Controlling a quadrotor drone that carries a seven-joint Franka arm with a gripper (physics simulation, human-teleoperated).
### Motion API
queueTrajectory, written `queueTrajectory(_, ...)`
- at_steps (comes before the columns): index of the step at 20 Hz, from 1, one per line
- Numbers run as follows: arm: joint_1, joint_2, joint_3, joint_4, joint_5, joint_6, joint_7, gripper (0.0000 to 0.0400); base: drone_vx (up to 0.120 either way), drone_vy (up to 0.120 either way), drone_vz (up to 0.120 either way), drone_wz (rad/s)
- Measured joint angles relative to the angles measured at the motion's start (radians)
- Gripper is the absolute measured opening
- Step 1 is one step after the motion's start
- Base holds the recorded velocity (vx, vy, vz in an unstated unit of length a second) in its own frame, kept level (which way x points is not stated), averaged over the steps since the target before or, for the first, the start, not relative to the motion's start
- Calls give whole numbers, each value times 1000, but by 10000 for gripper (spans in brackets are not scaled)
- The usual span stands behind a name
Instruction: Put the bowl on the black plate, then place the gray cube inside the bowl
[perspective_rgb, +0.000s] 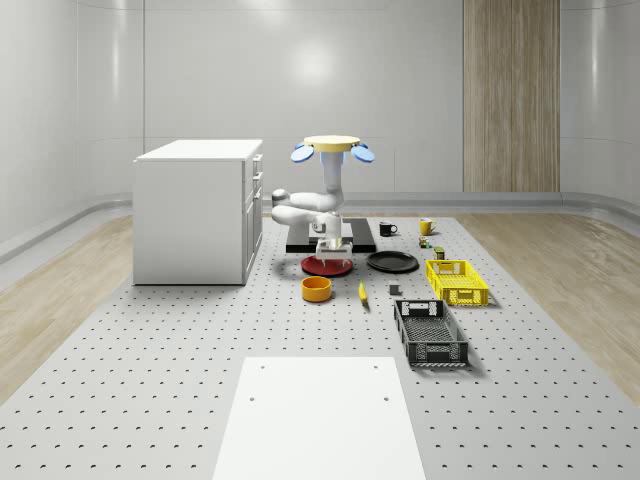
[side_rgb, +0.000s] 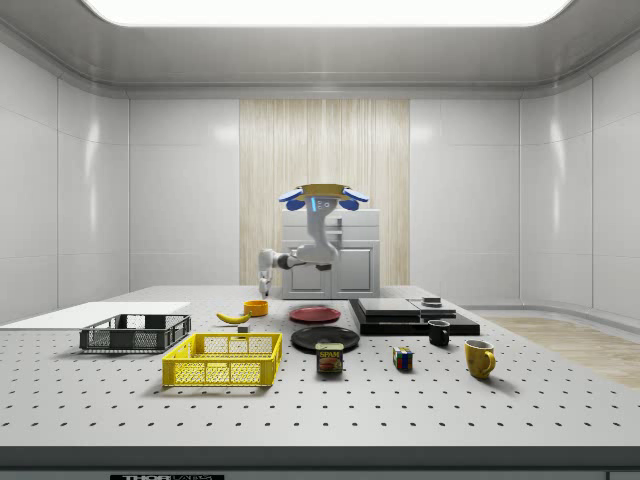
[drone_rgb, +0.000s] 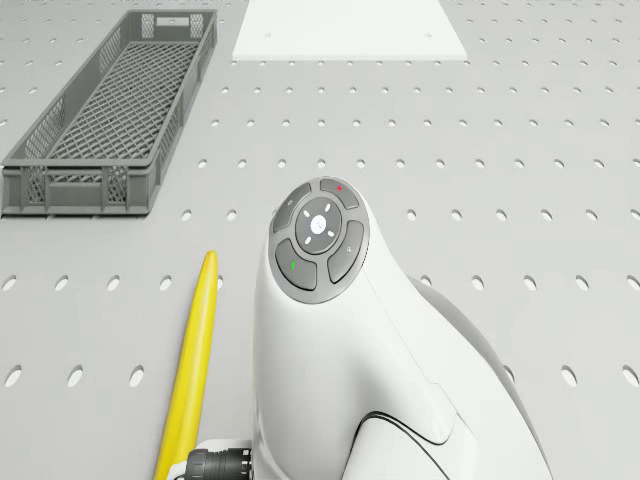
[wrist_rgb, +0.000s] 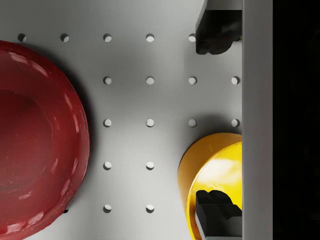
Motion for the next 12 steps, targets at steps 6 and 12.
queueTrajectory(6,-2,-8,1,0,3,7,1,400,120,0,0,0)
queueTrajectory(12,-2,-15,2,1,6,14,1,400,73,0,0,0)
